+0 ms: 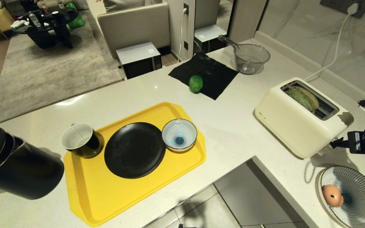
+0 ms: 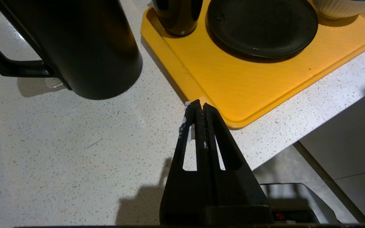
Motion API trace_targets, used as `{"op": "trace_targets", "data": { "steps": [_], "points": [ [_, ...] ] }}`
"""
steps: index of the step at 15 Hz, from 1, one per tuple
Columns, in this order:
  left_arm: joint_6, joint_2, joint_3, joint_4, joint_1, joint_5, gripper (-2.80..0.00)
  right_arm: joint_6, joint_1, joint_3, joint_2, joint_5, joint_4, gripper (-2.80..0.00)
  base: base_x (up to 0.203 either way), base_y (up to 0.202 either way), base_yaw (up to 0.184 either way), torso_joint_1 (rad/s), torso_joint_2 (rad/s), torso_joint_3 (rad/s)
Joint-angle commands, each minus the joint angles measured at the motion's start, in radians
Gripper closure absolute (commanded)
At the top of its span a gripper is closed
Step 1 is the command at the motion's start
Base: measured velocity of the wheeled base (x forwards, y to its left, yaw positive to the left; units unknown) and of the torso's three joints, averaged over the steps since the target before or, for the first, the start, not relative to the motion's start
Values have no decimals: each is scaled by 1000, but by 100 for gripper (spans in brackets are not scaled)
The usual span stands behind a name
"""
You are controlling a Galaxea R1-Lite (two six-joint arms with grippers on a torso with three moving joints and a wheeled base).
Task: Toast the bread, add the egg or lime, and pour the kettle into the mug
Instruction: Use a bread toaster
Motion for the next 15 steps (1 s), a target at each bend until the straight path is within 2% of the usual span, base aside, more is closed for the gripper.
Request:
{"op": "trace_targets", "data": {
  "steps": [1,15],
  "points": [
    [0,-1,0,0,0,0,0,-2,1,0,3,1,1,0,0,0,0,0,0,0],
    [0,-1,0,0,0,0,0,-2,1,-3,0,1,2,0,0,0,0,0,0,0]
  ]
}}
